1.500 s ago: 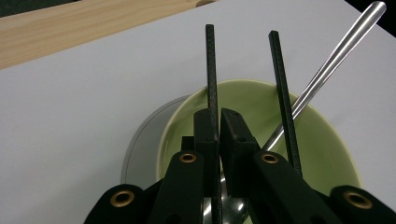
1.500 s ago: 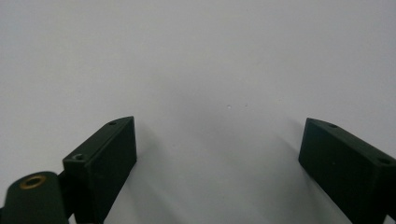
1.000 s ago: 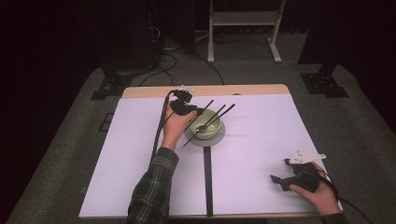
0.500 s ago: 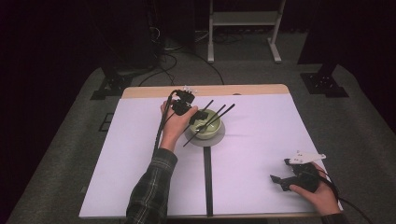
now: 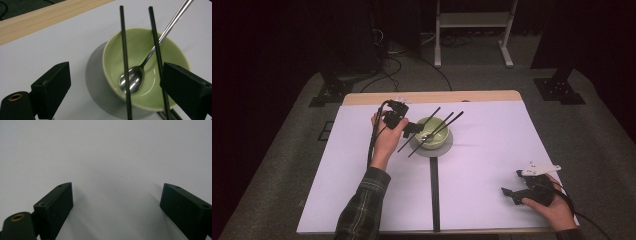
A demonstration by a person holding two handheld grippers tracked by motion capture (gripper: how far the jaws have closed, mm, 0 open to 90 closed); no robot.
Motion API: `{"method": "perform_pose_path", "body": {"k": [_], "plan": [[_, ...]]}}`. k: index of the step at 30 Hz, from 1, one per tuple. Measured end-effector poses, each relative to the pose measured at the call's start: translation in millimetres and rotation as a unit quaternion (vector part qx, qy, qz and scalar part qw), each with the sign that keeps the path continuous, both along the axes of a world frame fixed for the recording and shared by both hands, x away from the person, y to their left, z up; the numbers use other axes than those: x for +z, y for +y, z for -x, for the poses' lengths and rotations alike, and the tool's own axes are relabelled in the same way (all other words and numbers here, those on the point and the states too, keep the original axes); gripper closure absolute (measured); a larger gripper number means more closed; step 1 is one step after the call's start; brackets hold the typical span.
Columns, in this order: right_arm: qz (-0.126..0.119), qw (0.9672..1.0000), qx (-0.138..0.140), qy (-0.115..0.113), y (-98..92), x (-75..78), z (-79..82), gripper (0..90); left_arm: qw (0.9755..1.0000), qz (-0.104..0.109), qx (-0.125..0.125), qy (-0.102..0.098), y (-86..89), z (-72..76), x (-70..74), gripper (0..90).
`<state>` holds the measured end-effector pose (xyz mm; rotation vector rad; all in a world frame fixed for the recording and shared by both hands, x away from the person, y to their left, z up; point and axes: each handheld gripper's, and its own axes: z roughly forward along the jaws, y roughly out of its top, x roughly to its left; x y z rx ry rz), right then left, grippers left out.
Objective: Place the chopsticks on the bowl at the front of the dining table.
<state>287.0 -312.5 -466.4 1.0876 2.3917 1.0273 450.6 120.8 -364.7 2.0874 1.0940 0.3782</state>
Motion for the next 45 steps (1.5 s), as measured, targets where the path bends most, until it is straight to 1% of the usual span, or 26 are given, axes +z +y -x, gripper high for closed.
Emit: {"method": "perform_pose_path", "body": {"k": [5,8,9,11,13,15,18,20,21,23,26,28,29,30,31,33,34,38,39,41,45], "plan": [[0.000,1.0000,0.000,0.000,0.0,0.0,0.1,10.0,1.0000,0.006,0.004,0.000,21.4,13.8,-3.7,8.9],[0.000,1.0000,0.000,0.000,0.0,0.0,0.0,10.0,0.9998,0.016,0.008,-0.002,34.0,22.3,-8.0,8.9],[0.000,1.0000,0.000,-0.001,0.0,0.0,0.0,10.0,0.9998,0.020,0.010,0.002,38.2,24.8,-9.7,8.9],[0.000,1.0000,0.000,0.000,0.0,0.0,0.0,10.0,0.9996,0.024,0.014,0.007,46.0,27.9,-13.9,8.9],[0.001,1.0000,0.000,0.000,0.1,0.1,0.1,10.0,0.9995,0.021,0.020,0.011,52.3,30.6,-17.5,8.9],[0.001,1.0000,0.000,-0.001,0.1,0.0,0.1,10.0,0.9993,0.025,0.024,0.012,57.8,32.9,-20.5,8.9],[0.001,1.0000,0.000,-0.001,0.1,0.0,0.2,10.0,0.9992,0.026,0.029,0.012,64.4,36.1,-23.8,8.9],[0.001,1.0000,0.000,-0.001,0.1,0.0,0.2,10.0,0.9991,0.023,0.034,0.014,67.1,38.0,-25.7,8.8],[0.001,1.0000,0.000,0.000,0.1,0.0,0.2,10.0,0.9991,0.019,0.036,0.012,68.2,38.6,-26.5,8.9],[0.001,1.0000,0.000,-0.001,0.1,0.0,0.2,10.0,0.9989,0.018,0.042,0.011,69.9,40.0,-28.7,8.8],[0.001,1.0000,0.000,-0.001,0.1,0.0,0.3,10.0,0.9988,0.004,0.047,0.014,71.3,42.6,-32.4,8.8],[0.001,1.0000,0.000,-0.001,0.1,0.0,0.3,10.0,0.9987,0.013,0.046,0.019,73.0,45.4,-35.6,8.8],[0.001,1.0000,0.000,-0.001,0.0,0.0,0.2,10.0,0.9986,0.012,0.047,0.022,73.6,45.7,-36.5,8.8],[0.001,1.0000,0.000,-0.001,0.0,0.0,0.2,10.0,0.9985,0.004,0.049,0.025,73.2,46.1,-37.4,8.9],[0.001,1.0000,0.000,-0.001,0.0,0.0,0.2,10.0,0.9984,0.002,0.050,0.026,73.8,46.5,-37.7,8.9],[0.001,1.0000,0.000,-0.001,0.1,0.0,0.3,10.0,0.9983,0.007,0.052,0.026,75.1,47.4,-37.3,8.9],[0.001,1.0000,0.000,-0.001,0.2,0.0,0.4,10.0,0.9983,0.005,0.052,0.024,75.5,48.2,-37.4,8.9],[0.002,1.0000,0.000,-0.002,0.2,0.0,0.5,10.0,0.9984,0.004,0.050,0.025,74.9,49.3,-39.1,8.8],[0.001,1.0000,0.000,-0.001,0.2,0.0,0.4,10.0,0.9984,0.001,0.049,0.026,73.5,49.6,-39.6,8.9],[0.001,1.0000,0.000,-0.001,0.2,0.0,0.4,10.0,0.9986,-0.003,0.044,0.028,71.2,50.6,-40.1,8.9],[0.001,1.0000,0.000,-0.001,0.2,0.0,0.4,10.0,0.9990,-0.003,0.033,0.030,66.9,53.2,-39.6,8.9]]}}
